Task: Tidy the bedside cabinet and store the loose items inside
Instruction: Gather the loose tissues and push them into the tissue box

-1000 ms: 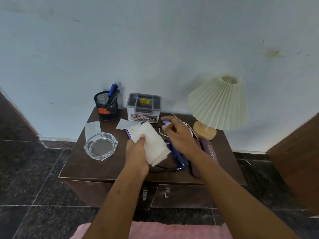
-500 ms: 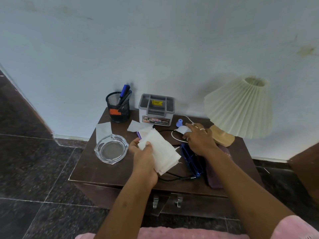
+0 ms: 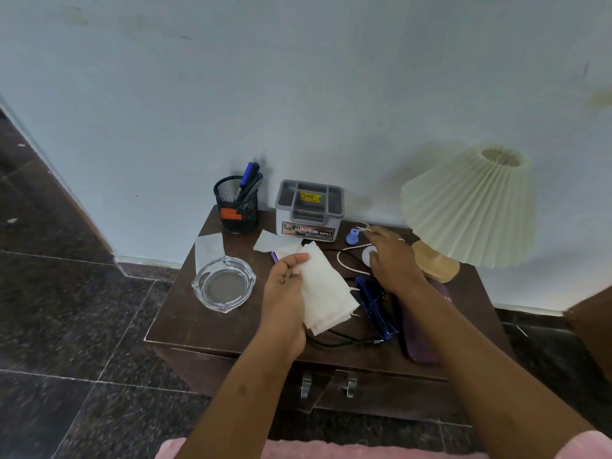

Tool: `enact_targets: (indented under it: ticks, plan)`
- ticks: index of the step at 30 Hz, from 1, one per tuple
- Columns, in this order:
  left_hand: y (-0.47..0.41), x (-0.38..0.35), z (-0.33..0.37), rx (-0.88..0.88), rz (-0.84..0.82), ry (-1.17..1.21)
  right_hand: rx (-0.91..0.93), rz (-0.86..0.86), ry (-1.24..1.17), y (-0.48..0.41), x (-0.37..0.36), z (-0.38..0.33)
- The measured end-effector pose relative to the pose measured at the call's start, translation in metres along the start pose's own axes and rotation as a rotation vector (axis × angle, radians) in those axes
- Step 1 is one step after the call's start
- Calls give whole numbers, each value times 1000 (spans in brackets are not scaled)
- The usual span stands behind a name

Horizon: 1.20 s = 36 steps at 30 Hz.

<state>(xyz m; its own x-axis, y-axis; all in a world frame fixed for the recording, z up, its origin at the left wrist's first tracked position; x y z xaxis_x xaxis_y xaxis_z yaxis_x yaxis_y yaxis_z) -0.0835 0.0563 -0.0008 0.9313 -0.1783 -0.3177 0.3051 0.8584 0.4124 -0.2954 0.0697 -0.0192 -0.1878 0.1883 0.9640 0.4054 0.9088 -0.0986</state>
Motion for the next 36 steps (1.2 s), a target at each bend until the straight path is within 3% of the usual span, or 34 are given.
enact_targets:
  ticks: [4, 8, 12, 17, 21, 26, 29, 32, 36]
  plan:
    - [0, -1, 0, -8, -45, 43, -57, 116, -289, 11, 15, 2]
    - [0, -3, -3, -35, -49, -35, -72, 219, -328, 18, 34, -12]
    - [0, 0, 0, -95, 50, -122, 35, 310, -419, 25, 66, -58]
    - [0, 6, 6, -127, 115, -154, 274, 143, -186, 39, 76, -120]
    - [4, 2, 9, -139, 1, -75, 360, 3, -146, 54, 53, -146]
    - [3, 0, 11, -103, -105, 161, 243, -13, -575, 50, 48, -142]
    - [-1, -1, 10, -74, -84, 239, 205, -49, -711, 46, 49, -136]
    - [-5, 0, 8, -43, -65, 265, 140, 49, -865, 42, 52, -127]
    - [-8, 2, 6, -10, -25, 245, 7, 142, -815, 37, 56, -110]
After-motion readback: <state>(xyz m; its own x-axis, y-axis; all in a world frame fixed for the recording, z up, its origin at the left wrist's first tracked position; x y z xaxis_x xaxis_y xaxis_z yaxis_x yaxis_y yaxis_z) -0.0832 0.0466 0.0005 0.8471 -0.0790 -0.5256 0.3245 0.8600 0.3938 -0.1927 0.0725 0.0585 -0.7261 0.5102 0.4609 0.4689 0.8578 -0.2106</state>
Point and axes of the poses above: each hand's wrist, its own y-axis away from the middle knuckle, its own x-axis out of the back of the hand, z = x × y, the point moved 3 cm from there along -y, towards the middle knuckle, and after that the axes turned 2 degrees about -z, right-handed, at the moved point
